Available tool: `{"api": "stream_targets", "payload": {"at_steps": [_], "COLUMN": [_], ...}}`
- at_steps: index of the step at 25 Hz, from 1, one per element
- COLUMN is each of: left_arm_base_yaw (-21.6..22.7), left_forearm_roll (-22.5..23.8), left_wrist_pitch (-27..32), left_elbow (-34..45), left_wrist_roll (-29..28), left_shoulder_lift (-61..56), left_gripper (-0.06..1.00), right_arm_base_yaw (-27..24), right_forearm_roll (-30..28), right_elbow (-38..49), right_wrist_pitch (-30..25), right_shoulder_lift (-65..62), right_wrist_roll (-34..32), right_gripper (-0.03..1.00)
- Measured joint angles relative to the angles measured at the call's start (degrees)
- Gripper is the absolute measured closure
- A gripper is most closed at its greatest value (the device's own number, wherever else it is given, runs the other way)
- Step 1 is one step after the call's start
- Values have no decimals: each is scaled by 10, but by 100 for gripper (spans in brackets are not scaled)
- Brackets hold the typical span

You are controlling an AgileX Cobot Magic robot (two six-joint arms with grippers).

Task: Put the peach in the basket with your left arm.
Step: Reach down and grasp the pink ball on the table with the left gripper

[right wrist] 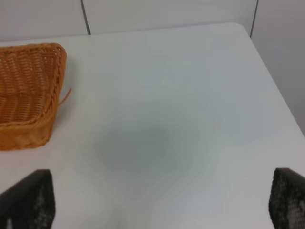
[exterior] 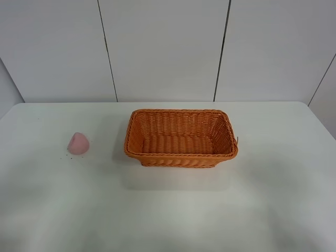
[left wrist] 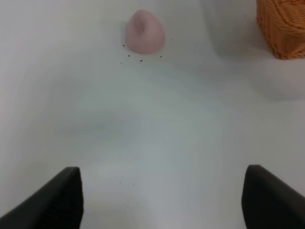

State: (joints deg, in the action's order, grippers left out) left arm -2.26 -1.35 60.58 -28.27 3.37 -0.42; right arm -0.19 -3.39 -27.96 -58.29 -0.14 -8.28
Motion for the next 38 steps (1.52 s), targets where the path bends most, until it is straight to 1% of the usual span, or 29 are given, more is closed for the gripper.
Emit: {"api": "stream_targets", "payload": {"at_steps": [10, 12, 15, 17, 21, 27, 31, 38], "left_arm_base_yaw": [0, 0, 0, 0, 0, 0, 0, 0], "left_forearm_roll": [0, 0, 0, 0, 0, 0, 0, -5], "left_wrist_pitch": [-1, -10, -41, -56, -82, -122, -127, -124], "left_elbow": [-1, -9, -42, -71, -128, -209, -269, -406], "left_wrist_roll": [0, -4, -15, -18, -20, -17, -11, -9], "left_shoulder_lift": [0, 3, 53, 108, 258, 520, 698, 941], "left_gripper": [15, 15, 15, 16, 16, 16, 16, 16], "right_arm_base_yaw": [0, 0, 0, 0, 0, 0, 0, 0], "right_forearm_roll": [0, 0, 0, 0, 0, 0, 0, 0], "right_elbow": [0, 0, 0, 0, 0, 0, 0, 0], "right_wrist_pitch": [0, 0, 0, 0, 0, 0, 0, 0], "right_shoulder_lift": [0, 0, 0, 0, 0, 0, 0, 0], "right_wrist_roll": [0, 0, 0, 0, 0, 0, 0, 0], "right_gripper": [27, 27, 27, 27, 27, 27, 27, 27]}}
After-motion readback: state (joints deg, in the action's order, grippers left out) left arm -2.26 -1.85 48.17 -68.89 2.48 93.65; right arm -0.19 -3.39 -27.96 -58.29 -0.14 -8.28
